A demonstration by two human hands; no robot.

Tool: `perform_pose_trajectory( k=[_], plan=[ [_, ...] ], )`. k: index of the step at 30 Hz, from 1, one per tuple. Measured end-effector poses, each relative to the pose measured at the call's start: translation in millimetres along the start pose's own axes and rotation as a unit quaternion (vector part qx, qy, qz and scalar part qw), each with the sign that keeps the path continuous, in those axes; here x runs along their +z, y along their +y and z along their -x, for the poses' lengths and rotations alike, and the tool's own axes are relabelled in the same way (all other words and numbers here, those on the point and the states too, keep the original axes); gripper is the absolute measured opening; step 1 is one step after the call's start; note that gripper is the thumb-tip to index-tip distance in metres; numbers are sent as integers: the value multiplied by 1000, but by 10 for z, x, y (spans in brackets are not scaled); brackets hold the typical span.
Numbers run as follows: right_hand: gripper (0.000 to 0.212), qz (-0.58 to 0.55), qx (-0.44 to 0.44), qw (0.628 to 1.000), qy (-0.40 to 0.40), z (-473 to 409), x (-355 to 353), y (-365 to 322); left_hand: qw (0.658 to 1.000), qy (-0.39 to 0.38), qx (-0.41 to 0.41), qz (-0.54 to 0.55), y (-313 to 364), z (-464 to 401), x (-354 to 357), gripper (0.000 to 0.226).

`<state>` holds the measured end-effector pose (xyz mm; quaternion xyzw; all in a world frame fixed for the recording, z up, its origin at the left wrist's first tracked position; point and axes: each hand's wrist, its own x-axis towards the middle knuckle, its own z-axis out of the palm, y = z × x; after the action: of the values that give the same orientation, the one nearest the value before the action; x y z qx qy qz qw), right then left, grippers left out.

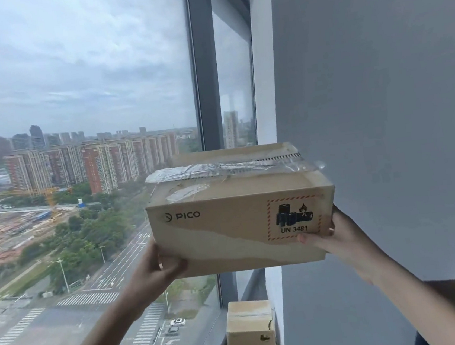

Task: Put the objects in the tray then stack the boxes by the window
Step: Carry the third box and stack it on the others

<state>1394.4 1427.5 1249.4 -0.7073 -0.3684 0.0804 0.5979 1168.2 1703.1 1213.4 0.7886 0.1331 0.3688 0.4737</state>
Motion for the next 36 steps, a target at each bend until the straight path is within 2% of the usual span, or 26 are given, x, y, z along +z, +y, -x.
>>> perform_pose_trajectory(
  k=[3, 8, 13, 20, 24, 26, 33, 36],
  plan=[
    [52, 11, 13, 1000, 2, -593, 221, 306, 999, -4, -36, -26, -457, -528, -20, 58],
    [49, 17, 30, 999, -5, -1594, 499, 946, 998, -5, -52, -24, -1254, -1409, 93, 68],
    [48, 10, 49, 999, -14, -2661, 630, 1769, 996, -15, -88, -24, -1913, -2312, 396, 64],
    [47, -7, 94, 993, -65, -4113, 1010, 2790, 981, -11, -184, -59, -3025, -3428, 667, 47],
    [52, -1, 133, 988, -80, -4596, 1256, 3367, 968, -7, -245, -63, -3698, -3819, 764, 58],
    [53, -3, 159, 984, -84, -4801, 1362, 3670, 960, -18, -274, -58, -4049, -4001, 849, 56],
    [51, 9, 274, 959, -71, -5135, 1693, 4681, 932, -115, -339, -54, -5321, -4498, 1231, 48],
    [50, 8, 329, 943, -54, -5215, 1887, 5086, 920, -150, -359, -51, -5900, -4646, 1382, 59]
  ],
)
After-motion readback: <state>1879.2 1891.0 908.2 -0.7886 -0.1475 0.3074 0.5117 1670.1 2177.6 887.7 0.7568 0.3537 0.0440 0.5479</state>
